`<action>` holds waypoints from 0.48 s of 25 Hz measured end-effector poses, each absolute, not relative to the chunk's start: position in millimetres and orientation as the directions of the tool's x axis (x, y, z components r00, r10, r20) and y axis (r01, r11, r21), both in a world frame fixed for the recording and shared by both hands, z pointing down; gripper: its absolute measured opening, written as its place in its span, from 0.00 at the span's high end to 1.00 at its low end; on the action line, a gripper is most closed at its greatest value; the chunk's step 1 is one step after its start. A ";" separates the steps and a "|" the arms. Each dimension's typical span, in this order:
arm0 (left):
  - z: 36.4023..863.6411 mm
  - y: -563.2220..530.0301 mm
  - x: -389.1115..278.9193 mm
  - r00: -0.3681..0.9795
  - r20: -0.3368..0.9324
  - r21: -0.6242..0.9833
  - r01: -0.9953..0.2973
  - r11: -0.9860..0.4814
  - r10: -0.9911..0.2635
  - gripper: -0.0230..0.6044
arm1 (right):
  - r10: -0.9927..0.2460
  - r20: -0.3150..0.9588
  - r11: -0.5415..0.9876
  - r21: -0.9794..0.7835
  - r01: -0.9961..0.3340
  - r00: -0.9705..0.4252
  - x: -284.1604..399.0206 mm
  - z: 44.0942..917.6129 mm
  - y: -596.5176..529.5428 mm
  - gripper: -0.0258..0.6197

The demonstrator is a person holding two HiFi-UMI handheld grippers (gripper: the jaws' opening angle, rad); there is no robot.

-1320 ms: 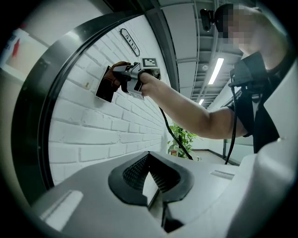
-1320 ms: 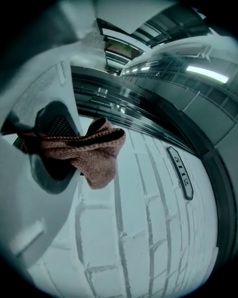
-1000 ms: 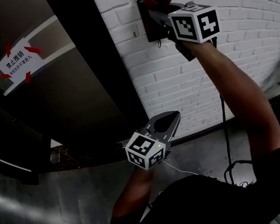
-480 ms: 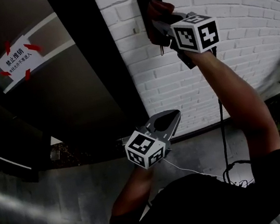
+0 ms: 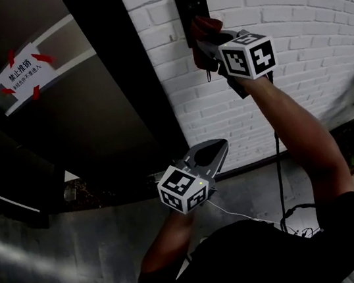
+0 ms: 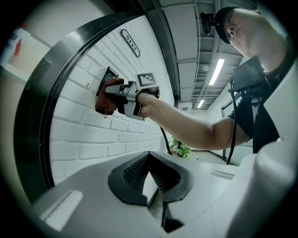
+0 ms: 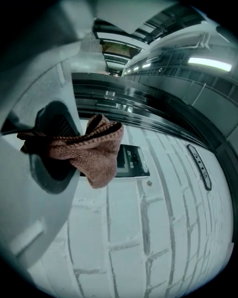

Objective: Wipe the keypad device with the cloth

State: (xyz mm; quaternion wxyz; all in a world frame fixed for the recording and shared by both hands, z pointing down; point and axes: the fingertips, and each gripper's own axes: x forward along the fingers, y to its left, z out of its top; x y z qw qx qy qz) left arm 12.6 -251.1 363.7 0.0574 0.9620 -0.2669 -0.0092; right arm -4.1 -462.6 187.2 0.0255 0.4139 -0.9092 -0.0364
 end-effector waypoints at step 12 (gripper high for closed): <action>366.6 -246.7 11.9 0.858 0.017 0.113 -0.512 -0.852 -0.513 0.94 | -0.755 0.079 0.655 0.072 -0.752 -0.651 -4.2 226.2 -463.7 0.89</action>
